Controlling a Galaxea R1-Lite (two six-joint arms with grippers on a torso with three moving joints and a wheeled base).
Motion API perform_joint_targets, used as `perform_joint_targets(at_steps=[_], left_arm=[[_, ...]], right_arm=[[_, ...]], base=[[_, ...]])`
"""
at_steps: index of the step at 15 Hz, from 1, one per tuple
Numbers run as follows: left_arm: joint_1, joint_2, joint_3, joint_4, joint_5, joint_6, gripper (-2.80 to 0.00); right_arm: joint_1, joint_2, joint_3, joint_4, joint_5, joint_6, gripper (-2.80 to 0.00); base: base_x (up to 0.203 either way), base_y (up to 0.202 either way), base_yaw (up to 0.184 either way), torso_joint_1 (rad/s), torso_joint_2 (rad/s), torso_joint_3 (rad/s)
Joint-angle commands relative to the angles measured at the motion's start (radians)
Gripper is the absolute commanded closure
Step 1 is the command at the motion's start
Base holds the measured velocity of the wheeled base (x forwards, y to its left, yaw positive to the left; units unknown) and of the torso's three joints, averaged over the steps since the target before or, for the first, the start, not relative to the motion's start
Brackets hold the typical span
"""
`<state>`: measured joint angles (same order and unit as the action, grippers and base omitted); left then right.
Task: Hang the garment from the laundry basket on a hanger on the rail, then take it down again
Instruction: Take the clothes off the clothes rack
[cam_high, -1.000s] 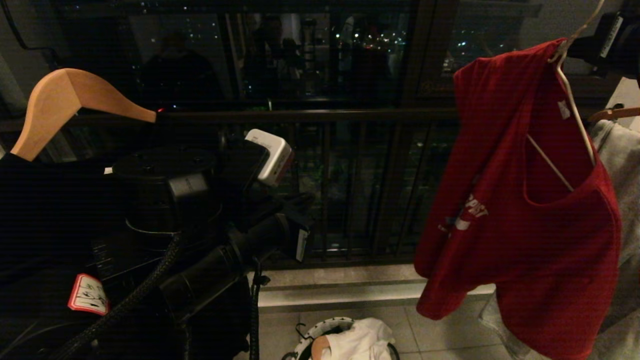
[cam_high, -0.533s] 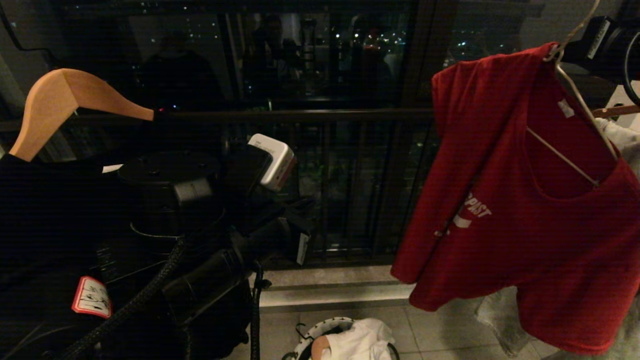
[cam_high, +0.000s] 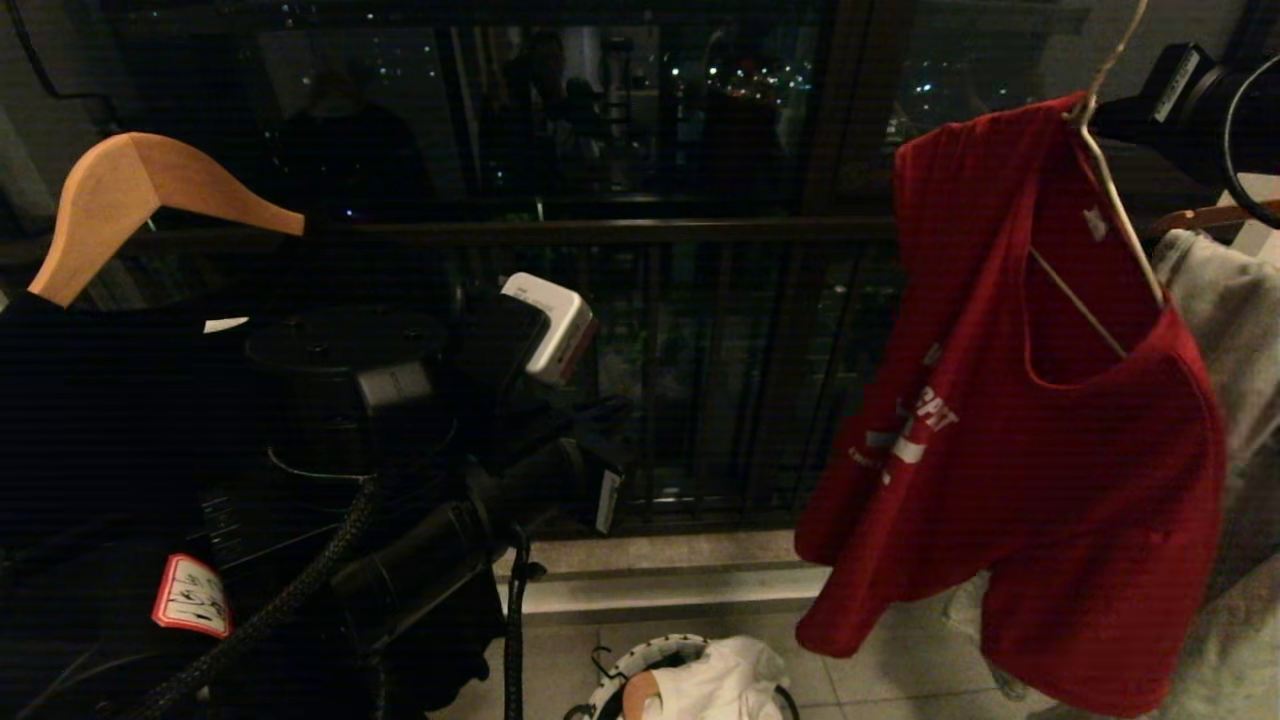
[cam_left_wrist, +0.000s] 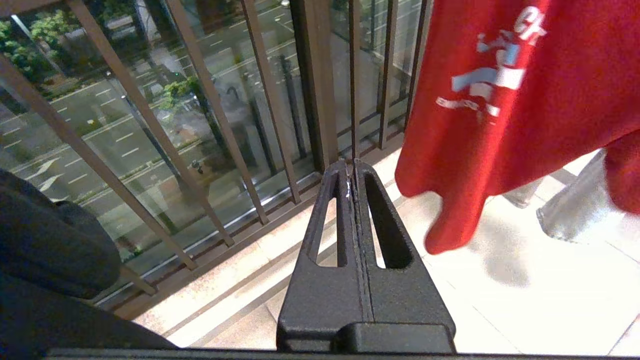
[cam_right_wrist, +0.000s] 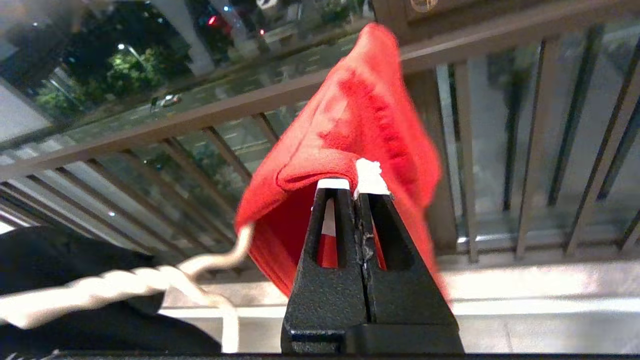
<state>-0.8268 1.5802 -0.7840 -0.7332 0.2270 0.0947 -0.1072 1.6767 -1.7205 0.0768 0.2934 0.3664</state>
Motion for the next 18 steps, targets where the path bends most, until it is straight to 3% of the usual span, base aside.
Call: perform_joint_targets(at_steps=[1, 6, 18], left_arm=[[0.0, 0.003, 0.0, -0.005, 0.002, 0.0, 0.0], [-0.006, 0.003, 0.0, -0.005, 0.002, 0.0, 0.0], [-0.006, 0.011, 0.003, -0.005, 0.002, -0.001, 0.0]], right_arm=[[0.0, -0.001, 0.037, 0.001, 0.004, 0.005, 0.0], [0.006, -0.013, 0.098, -0.002, 0.009, -0.004, 0.0], [-0.019, 0.12, -0.024, -0.003, 0.018, 0.0, 0.0]], base=[[0.0, 0.0, 0.0, 0.0, 0.0, 0.0], [0.0, 0.0, 0.0, 0.0, 0.0, 0.0], [0.0, 0.0, 0.0, 0.0, 0.0, 0.0]])
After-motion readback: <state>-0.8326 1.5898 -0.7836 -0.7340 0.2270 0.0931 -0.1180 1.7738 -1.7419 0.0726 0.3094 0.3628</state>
